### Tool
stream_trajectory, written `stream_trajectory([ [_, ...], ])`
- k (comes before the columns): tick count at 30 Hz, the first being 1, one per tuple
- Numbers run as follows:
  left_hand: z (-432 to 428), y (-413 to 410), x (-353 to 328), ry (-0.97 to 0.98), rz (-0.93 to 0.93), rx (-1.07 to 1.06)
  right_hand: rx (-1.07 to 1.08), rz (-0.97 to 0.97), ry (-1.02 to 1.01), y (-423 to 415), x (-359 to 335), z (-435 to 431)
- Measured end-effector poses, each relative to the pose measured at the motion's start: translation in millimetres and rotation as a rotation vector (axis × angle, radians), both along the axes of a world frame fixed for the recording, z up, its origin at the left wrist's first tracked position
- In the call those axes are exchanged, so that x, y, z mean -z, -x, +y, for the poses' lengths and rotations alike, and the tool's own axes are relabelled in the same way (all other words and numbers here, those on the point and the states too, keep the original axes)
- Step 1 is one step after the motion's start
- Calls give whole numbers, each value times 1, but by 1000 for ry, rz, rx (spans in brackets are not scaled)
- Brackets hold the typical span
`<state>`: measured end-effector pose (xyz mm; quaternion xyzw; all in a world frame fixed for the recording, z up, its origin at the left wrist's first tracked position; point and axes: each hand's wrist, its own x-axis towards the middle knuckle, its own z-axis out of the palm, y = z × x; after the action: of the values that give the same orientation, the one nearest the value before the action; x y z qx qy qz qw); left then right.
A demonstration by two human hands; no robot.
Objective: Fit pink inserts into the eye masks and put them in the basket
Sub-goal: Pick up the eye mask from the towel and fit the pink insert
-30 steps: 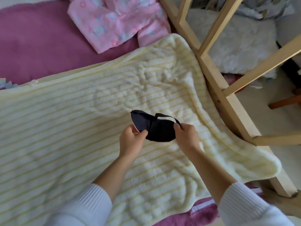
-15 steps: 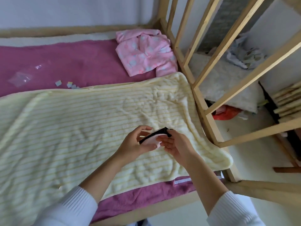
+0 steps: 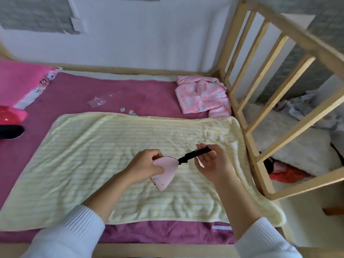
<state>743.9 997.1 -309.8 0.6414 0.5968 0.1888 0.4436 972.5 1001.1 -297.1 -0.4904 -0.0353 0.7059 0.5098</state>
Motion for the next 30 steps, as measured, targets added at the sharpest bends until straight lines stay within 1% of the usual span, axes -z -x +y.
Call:
stream_trajectory([
  [2, -4, 15, -8, -17, 31, 26, 18, 2, -65, 18, -9, 6],
  [3, -6, 23, -12, -28, 35, 28, -23, -78, -101, 30, -15, 9],
  [4, -6, 30, -15, -40, 29, 26, -101, -263, -138, 42, -19, 11],
  [5, -6, 38, -19, -53, 20, 19, -222, -579, -200, 52, -22, 14],
  [7, -4, 58, -25, -104, 5, -10, -620, -1368, -385, 68, -26, 17],
  [8, -4, 70, -27, -143, 4, -31, -792, -1676, -443, 75, -28, 16],
  [9, -3, 82, -29, -183, 8, -57, -906, -1837, -476, 81, -31, 16],
  [10, -2, 95, -30, -216, 12, -84, -989, -1889, -478, 90, -34, 15],
  [11, -1, 108, -30, -241, 16, -107, -1066, -1868, -463, 98, -36, 16],
  [12, -1, 121, -30, -262, 20, -124, -1172, -1799, -450, 108, -40, 16],
  [13, -1, 135, -30, -279, 22, -136, -1312, -1669, -446, 121, -44, 15],
  [14, 0, 150, -30, -293, 24, -144, -1442, -1489, -442, 135, -49, 12],
  [15, 1, 166, -31, -302, 30, -152, -1519, -1263, -436, 150, -54, 9],
  [16, 3, 182, -31, -308, 36, -161, -1520, -1009, -455, 164, -56, 6],
  [17, 3, 199, -31, -301, 30, -170, -1435, -759, -503, 180, -58, 3],
  [19, 3, 231, -32, -259, -22, -163, -1087, -357, -583, 214, -60, 1],
  [20, 2, 245, -32, -240, -44, -145, -882, -213, -586, 232, -61, 3],
  [21, 0, 257, -32, -231, -57, -122, -684, -119, -580, 252, -61, 5],
  [22, -3, 268, -33, -228, -68, -98, -522, -110, -587, 271, -58, 10],
  [23, -5, 278, -35, -227, -83, -75, -414, -199, -613, 289, -56, 14],
  [24, -6, 288, -37, -228, -99, -54, -354, -403, -652, 307, -56, 16],
  [25, -7, 297, -38, -231, -113, -36, -332, -678, -696, 323, -56, 17],
  [26, -8, 306, -40, -234, -126, -27, -354, -930, -728, 337, -55, 15],
  [27, -8, 315, -41, -235, -144, -34, -433, -1090, -744, 347, -52, 13],
  [28, -8, 325, -42, -234, -171, -61, -541, -1150, -754, 355, -51, 9],
  [30, -11, 346, -42, -218, -236, -131, -705, -1114, -743, 365, -52, 4],
])
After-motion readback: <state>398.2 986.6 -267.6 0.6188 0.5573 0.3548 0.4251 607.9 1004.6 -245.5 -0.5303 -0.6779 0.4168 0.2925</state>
